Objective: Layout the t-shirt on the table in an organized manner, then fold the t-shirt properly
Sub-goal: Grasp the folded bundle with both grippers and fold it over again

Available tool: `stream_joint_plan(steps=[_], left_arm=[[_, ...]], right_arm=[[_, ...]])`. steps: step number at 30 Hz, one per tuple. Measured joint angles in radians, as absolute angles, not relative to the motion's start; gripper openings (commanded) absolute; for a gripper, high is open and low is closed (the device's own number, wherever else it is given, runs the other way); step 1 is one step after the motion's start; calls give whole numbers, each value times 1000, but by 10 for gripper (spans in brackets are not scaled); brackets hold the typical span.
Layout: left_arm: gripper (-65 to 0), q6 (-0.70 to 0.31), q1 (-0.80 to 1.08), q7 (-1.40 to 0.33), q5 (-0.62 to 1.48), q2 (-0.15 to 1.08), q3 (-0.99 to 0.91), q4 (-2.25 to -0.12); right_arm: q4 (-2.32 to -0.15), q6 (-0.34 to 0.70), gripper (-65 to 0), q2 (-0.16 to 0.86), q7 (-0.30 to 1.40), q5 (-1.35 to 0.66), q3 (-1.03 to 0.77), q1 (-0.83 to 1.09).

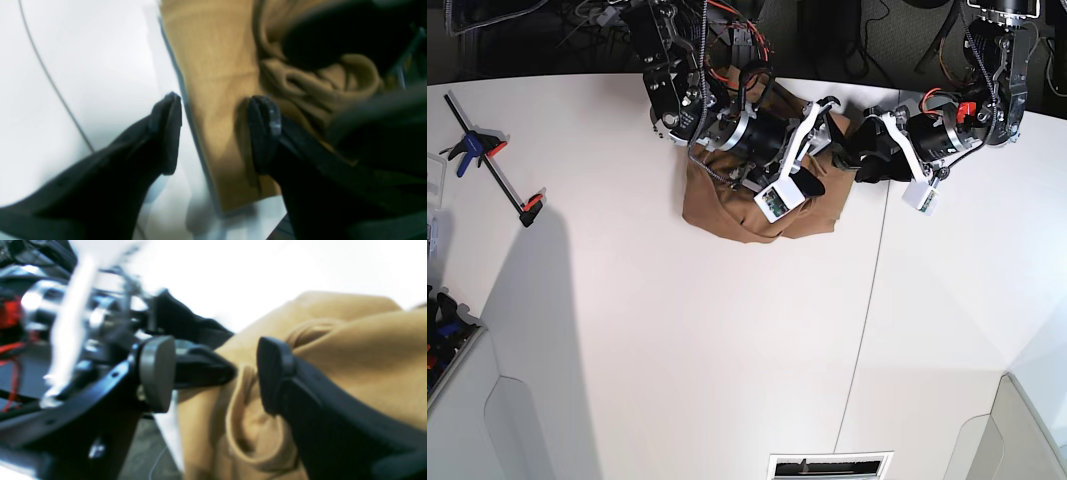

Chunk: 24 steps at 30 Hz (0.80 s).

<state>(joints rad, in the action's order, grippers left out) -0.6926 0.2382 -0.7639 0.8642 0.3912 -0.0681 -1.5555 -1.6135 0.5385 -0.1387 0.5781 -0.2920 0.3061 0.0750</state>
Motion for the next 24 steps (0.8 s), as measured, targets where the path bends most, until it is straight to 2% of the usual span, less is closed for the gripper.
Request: stream_joint_plan(steps=[6, 11, 12, 13, 15, 16, 18, 24], left_arm=[[-305, -690, 238, -811, 883, 408, -181, -1674], [-306, -689, 241, -891, 1009, 421, -235, -1805], [-312, -690, 244, -896, 1015, 422, -235, -1826], [-345, -690, 251, -898, 1015, 421, -235, -1845], [-459, -689, 282, -904, 1016, 423, -228, -1882], [-507, -690, 300, -912, 1030, 427, -216, -1900], [-549, -688, 328, -920, 1029, 426, -170, -1942], [-552, -689, 363, -934, 965, 424, 67, -2029]], right_arm=[[-1744, 551, -268, -139, 588, -340, 307, 68], [-1871, 545, -273, -141, 579, -271, 306, 57], [-1874, 533, -308, -141, 580, -244, 306, 52], [-1874, 527, -380, -141, 582, -208, 302, 47], [-1872, 503, -602, -142, 584, -148, 288, 38], [-1872, 485, -650, -142, 583, -122, 275, 36], [-1872, 479, -650, -141, 583, -69, 238, 36], [-1848, 478, -650, -142, 580, -57, 123, 36]])
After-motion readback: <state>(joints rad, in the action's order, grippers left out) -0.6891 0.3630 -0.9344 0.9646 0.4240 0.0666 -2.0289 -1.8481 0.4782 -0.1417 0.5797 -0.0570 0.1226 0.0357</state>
